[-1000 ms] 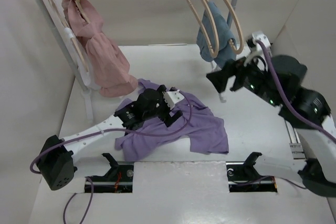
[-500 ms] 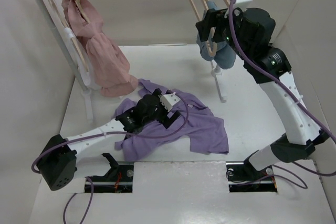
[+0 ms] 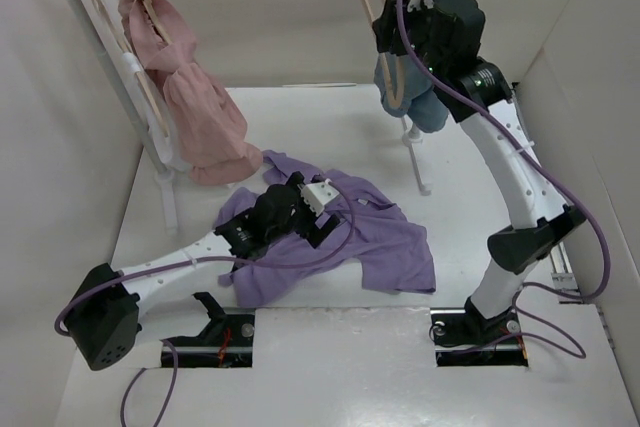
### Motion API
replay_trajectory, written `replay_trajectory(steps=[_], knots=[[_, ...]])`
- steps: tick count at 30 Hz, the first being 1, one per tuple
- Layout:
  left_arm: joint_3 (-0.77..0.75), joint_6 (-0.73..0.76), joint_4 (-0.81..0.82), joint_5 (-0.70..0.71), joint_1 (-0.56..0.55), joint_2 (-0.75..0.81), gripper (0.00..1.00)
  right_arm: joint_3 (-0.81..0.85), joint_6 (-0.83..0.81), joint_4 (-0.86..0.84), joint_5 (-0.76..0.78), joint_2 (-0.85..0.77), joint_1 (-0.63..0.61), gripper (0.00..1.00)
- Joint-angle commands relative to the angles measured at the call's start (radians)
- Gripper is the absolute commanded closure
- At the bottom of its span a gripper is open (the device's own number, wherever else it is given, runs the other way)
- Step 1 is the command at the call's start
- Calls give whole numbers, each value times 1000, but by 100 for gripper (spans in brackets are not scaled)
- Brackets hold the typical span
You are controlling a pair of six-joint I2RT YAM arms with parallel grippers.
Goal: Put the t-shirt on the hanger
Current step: Grab a hanger with the right arm
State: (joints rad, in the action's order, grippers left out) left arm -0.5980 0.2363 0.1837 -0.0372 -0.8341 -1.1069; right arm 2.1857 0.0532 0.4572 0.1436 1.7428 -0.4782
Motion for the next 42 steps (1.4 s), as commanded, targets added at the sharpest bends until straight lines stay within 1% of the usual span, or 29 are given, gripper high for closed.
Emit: replay_trajectory(steps=[1, 2, 4, 6, 7, 10, 12, 13, 14, 16, 21, 22, 26, 29, 32, 34, 35, 38, 39, 40, 41, 42], knots=[[20, -17, 31, -7, 0, 28, 2, 39, -10, -94, 3, -9, 6, 42], [20, -17, 31, -7, 0, 28, 2, 39, -10, -94, 26, 3, 6, 44], [20, -17, 22, -7, 0, 28, 2, 48, -10, -94, 75, 26, 6, 42], [11, -17, 22, -7, 0, 28, 2, 48, -10, -94, 76, 35, 6, 42], [10, -17, 22, 3, 0, 28, 2, 48, -10, -94, 76, 35, 6, 46], [10, -6, 33, 16, 0, 28, 2, 48, -10, -115, 86, 56, 6, 59], [10, -6, 33, 16, 9, 28, 2, 48, -10, -124, 86, 57, 6, 71], [10, -6, 33, 16, 9, 28, 1, 48, -10, -124, 86, 57, 6, 84], [10, -6, 33, 16, 9, 38, 1, 48, -10, -124, 86, 57, 6, 88], [10, -6, 22, 16, 9, 38, 1, 48, -22, -124, 86, 47, -5, 100], [21, -17, 22, 16, 9, 38, 1, 25, -42, -144, 65, -15, -26, 100], [21, -28, 33, 25, 9, 38, 1, 14, -56, -153, 56, -25, -48, 100], [21, -28, 42, 25, 9, 18, 1, -39, -116, -163, 116, -72, -95, 100], [10, -28, 42, 25, 9, 5, 2, -63, -128, -173, 103, -103, -96, 100], [10, -28, 51, 36, 9, 5, 2, -98, -128, -141, 103, -126, -96, 100], [10, -38, 51, 45, 9, 5, 3, -159, -128, -141, 82, -166, -96, 100], [10, -55, 51, 55, 18, 5, 10, -185, -128, -141, 68, -183, -96, 100], [10, -89, 62, 76, 42, 5, 25, -300, -150, -128, -18, -247, -105, 100], [10, -113, 62, 88, 53, 5, 34, -334, -168, -114, -62, -265, -105, 100], [10, -114, 62, 88, 53, 5, 36, -418, -177, -114, -84, -287, -131, 100], [10, -114, 53, 88, 53, 5, 36, -466, -177, -114, -99, -339, -143, 100], [10, -114, 40, 44, 53, -4, 36, -515, -177, -123, -120, -367, -154, 100]])
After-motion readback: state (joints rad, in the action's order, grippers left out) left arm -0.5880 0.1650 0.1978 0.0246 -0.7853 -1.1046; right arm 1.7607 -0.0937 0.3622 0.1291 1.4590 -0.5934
